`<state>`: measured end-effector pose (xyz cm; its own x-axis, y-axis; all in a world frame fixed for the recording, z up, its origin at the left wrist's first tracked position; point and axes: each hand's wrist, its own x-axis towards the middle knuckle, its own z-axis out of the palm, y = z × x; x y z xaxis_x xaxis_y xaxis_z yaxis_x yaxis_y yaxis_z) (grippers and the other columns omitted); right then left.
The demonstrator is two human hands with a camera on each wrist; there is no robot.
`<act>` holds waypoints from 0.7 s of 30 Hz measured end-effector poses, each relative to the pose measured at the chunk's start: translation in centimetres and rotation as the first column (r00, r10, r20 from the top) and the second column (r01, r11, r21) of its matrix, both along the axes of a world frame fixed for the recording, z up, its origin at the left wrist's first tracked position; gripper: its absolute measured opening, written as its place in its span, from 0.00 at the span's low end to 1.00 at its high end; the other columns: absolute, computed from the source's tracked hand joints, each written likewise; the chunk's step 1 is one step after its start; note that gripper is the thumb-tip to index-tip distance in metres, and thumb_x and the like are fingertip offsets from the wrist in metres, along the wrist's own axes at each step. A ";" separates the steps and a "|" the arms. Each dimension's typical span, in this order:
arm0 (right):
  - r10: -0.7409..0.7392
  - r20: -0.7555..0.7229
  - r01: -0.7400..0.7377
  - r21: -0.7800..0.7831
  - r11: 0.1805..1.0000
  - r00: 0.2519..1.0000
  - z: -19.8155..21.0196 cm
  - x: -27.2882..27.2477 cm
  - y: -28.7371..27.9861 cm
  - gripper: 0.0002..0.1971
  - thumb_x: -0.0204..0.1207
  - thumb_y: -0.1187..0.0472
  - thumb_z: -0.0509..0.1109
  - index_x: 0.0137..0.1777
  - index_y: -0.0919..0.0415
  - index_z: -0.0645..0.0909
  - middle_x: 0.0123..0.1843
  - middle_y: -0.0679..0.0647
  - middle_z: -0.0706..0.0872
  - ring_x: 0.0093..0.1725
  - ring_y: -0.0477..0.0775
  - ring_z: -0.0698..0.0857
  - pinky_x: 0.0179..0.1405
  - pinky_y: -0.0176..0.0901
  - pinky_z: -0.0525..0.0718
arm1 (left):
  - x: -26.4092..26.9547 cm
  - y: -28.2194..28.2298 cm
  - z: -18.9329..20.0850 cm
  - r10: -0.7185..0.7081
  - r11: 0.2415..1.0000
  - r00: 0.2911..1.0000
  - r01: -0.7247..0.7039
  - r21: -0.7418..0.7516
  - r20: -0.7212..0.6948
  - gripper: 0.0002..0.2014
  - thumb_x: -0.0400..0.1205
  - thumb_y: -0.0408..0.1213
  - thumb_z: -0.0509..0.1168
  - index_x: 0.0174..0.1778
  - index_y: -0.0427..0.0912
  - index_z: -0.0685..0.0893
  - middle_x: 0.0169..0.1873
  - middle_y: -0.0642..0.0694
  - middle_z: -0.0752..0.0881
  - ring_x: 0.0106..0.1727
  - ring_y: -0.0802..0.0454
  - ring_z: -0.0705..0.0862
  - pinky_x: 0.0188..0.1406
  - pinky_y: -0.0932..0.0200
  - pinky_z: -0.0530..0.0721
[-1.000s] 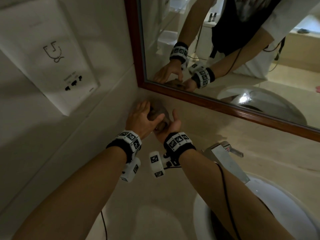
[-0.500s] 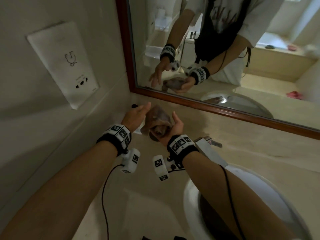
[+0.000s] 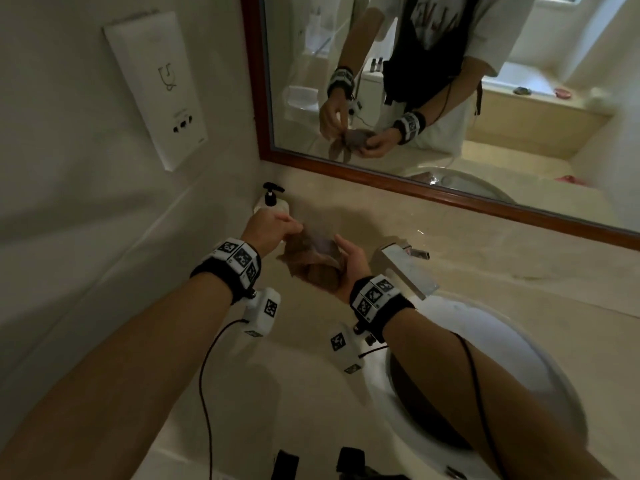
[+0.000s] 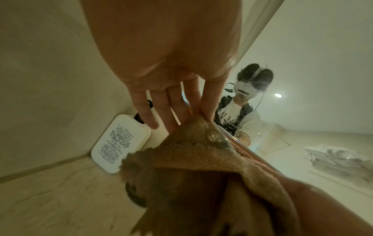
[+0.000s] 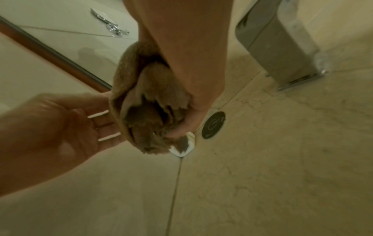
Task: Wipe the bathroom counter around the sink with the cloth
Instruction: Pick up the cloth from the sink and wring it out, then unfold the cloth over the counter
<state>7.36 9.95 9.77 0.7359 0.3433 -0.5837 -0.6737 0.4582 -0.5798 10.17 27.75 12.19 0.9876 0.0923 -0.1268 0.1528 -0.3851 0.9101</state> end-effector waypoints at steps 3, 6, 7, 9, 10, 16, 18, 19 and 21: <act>0.050 -0.030 -0.053 -0.107 0.993 0.998 -1.2 -1.1 -0.4 0.27 0.78 0.42 0.60 0.66 0.62 0.81 0.62 0.65 0.85 0.59 0.68 0.84 0.63 0.60 0.79 | -1.2 -0.3 0.3 -0.067 0.998 0.998 0.067 0.017 -0.001 0.07 0.77 0.35 0.69 0.33 0.46 0.86 0.32 0.47 0.85 0.40 0.48 0.83 0.46 0.51 0.82; 0.131 -0.039 -0.136 -0.195 0.971 0.991 -2.0 -1.7 -0.7 0.27 0.75 0.44 0.65 0.66 0.64 0.81 0.63 0.66 0.85 0.52 0.64 0.86 0.47 0.52 0.85 | -2.4 -1.1 0.8 -0.158 0.987 0.987 0.159 0.029 -0.010 0.06 0.81 0.35 0.65 0.40 0.44 0.85 0.37 0.48 0.84 0.41 0.53 0.82 0.41 0.58 0.79; 0.173 -0.013 -0.171 -0.234 0.957 0.985 -2.1 -1.9 -0.8 0.25 0.75 0.47 0.65 0.65 0.65 0.81 0.64 0.66 0.85 0.52 0.64 0.86 0.45 0.52 0.85 | -2.8 -1.2 1.0 -0.181 0.983 0.983 0.181 0.039 -0.012 0.05 0.81 0.35 0.64 0.42 0.43 0.85 0.37 0.48 0.84 0.41 0.54 0.81 0.40 0.60 0.78; 0.250 0.062 -0.223 -0.288 0.931 0.966 -2.1 -2.1 -1.1 0.15 0.77 0.57 0.62 0.60 0.59 0.83 0.64 0.65 0.84 0.57 0.64 0.84 0.57 0.59 0.82 | -3.2 -1.2 1.3 -0.227 0.972 0.974 0.227 0.059 -0.015 0.05 0.82 0.35 0.63 0.44 0.42 0.85 0.38 0.47 0.84 0.42 0.52 0.81 0.41 0.59 0.78; 0.279 0.090 -0.242 -0.298 0.924 0.956 -2.1 -2.1 -1.3 0.15 0.77 0.63 0.61 0.59 0.53 0.83 0.65 0.63 0.83 0.61 0.65 0.82 0.62 0.62 0.79 | -3.3 -1.1 1.4 -0.249 0.966 0.968 0.250 0.064 -0.022 0.06 0.82 0.35 0.63 0.45 0.42 0.85 0.39 0.46 0.84 0.43 0.51 0.82 0.43 0.58 0.80; 0.536 0.138 -0.452 -0.387 0.803 0.833 -2.4 -1.5 -1.6 0.31 0.75 0.74 0.56 0.70 0.42 0.74 0.64 0.52 0.82 0.66 0.60 0.77 0.57 0.58 0.81 | -3.6 -0.5 2.2 -0.368 0.924 0.925 0.375 0.075 -0.095 0.07 0.81 0.33 0.66 0.38 0.48 0.84 0.34 0.48 0.82 0.36 0.53 0.79 0.36 0.60 0.76; 0.599 0.147 -0.442 -0.542 0.715 0.787 -1.9 -1.3 -1.2 0.23 0.75 0.71 0.62 0.66 0.48 0.80 0.65 0.52 0.82 0.65 0.56 0.77 0.59 0.55 0.75 | -3.4 -0.4 2.4 -0.388 0.912 0.915 0.398 0.099 -0.111 0.07 0.80 0.34 0.66 0.37 0.47 0.84 0.34 0.47 0.82 0.35 0.53 0.78 0.35 0.60 0.75; 0.596 0.152 -0.393 -0.621 0.679 0.789 -1.8 -1.0 -1.2 0.20 0.74 0.69 0.65 0.64 0.52 0.82 0.64 0.52 0.83 0.63 0.54 0.77 0.60 0.53 0.71 | -3.3 -0.3 2.5 -0.390 0.909 0.913 0.402 0.112 -0.120 0.07 0.80 0.34 0.66 0.38 0.47 0.84 0.34 0.47 0.82 0.35 0.52 0.79 0.35 0.59 0.75; 0.565 0.193 -0.280 -0.714 0.641 0.802 -1.7 -0.2 -1.3 0.14 0.71 0.69 0.70 0.57 0.59 0.86 0.59 0.55 0.86 0.60 0.55 0.79 0.63 0.51 0.68 | -3.0 0.0 2.5 -0.365 0.914 0.922 0.382 0.138 -0.131 0.04 0.80 0.34 0.67 0.40 0.44 0.85 0.35 0.45 0.83 0.35 0.52 0.79 0.35 0.59 0.77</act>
<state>7.12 8.61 8.10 0.8018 0.3337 -0.4957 -0.3627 -0.3875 -0.8475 7.15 27.71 14.66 0.9368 -0.2537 -0.2410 0.0569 -0.5692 0.8202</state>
